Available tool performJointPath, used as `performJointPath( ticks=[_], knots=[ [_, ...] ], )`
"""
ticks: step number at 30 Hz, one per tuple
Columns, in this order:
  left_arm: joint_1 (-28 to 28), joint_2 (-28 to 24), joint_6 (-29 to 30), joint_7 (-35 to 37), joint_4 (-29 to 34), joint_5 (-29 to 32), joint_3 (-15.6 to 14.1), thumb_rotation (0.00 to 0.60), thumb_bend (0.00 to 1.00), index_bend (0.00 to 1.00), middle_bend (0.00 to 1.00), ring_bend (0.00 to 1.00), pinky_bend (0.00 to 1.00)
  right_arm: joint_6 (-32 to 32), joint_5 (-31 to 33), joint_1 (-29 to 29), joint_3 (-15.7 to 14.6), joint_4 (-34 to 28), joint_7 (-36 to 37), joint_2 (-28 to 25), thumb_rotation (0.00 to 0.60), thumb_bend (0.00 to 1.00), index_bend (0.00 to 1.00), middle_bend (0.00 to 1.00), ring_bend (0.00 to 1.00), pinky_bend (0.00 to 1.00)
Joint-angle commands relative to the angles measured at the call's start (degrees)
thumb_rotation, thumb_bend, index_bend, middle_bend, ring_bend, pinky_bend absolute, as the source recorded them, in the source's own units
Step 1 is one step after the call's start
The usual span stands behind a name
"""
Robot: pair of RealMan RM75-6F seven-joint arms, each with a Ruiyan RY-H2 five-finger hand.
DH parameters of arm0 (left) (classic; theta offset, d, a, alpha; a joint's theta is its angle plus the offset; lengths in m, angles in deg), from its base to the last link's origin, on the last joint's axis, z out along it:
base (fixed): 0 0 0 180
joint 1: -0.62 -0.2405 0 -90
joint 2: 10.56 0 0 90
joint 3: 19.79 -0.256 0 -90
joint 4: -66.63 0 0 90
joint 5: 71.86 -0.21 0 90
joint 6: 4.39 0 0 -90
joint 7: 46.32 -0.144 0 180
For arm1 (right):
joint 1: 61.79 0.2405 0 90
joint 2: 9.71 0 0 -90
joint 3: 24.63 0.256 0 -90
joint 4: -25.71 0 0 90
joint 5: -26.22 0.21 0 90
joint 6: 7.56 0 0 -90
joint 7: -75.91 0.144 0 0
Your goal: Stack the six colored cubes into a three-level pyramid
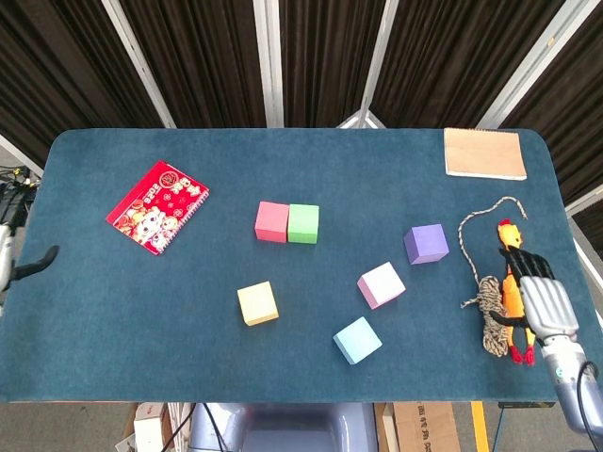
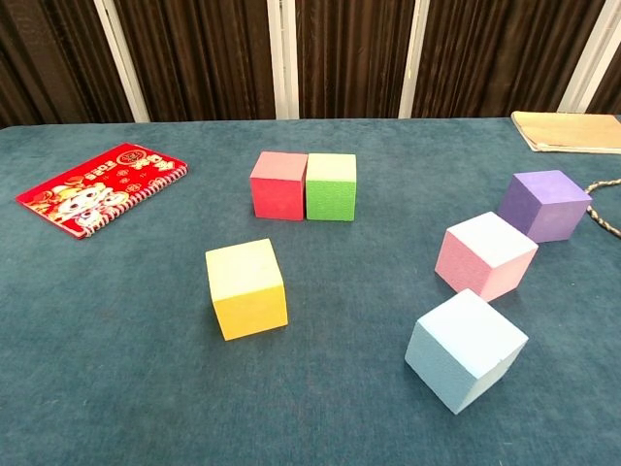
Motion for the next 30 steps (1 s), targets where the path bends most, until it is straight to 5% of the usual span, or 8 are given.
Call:
performJointPath(
  ticks=[1,14,30],
  knots=[
    [-2.72,0.81,1.0,1.6,-1.63,0.1,-0.44,0.6,0.31,0.13,0.12,0.0,0.0,1.91,-0.19,2.04,1.04,-2.57,-1.86,-1.57,0.6,0.19,0.05,0.06,0.03,0.0],
    [-7.51,4.05,5.07,-4.39,-1.25,2.05,2.19,0.6,0.32,0.13,0.12,0.0,0.0,11.39,-1.69,8.95,-0.66,-9.58,-6.16,-2.35,0.6,0.19,0.09,0.1,0.05,0.0],
    [-9.3,5.55,3.37,-2.34,-3.97,3.7,6.46,0.6,0.32,0.13,0.13,0.01,0.0,15.4,-2.22,14.65,-1.04,-4.58,-5.85,5.85,0.6,0.18,0.19,0.19,0.08,0.0]
  ],
)
